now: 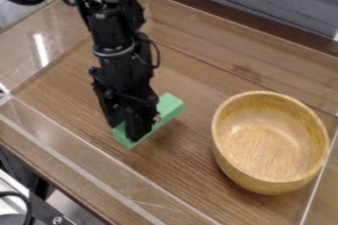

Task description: Put the green block in the brown bowl

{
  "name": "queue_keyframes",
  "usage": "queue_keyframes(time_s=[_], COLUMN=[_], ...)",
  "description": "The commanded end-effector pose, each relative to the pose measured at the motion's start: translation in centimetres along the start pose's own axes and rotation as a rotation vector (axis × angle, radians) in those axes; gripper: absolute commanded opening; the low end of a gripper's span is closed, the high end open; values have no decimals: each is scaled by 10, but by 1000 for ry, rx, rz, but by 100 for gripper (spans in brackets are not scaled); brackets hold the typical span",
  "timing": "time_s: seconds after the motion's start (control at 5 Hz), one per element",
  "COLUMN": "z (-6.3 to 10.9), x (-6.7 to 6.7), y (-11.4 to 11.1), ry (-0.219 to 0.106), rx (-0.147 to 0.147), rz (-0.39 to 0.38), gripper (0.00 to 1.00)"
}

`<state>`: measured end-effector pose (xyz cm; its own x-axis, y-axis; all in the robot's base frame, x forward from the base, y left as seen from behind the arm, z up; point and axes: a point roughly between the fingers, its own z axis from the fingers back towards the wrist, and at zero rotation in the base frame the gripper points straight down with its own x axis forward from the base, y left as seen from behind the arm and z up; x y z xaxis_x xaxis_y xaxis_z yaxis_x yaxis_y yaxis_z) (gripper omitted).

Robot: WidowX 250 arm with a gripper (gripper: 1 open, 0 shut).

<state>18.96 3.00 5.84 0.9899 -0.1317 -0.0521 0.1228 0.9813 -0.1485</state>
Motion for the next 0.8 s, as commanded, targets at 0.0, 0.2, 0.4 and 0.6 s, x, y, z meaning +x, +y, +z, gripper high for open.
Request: queue_keyframes(time_s=[0.0, 0.2, 0.4, 0.6], z=[19, 25, 30, 33], x=[9, 9, 9, 10], y=[4, 4, 3, 2], ry=[-57, -57, -59, -60], rx=[13, 8, 2, -2], rz=[9, 13, 16, 18], gripper=[0, 0, 0, 0])
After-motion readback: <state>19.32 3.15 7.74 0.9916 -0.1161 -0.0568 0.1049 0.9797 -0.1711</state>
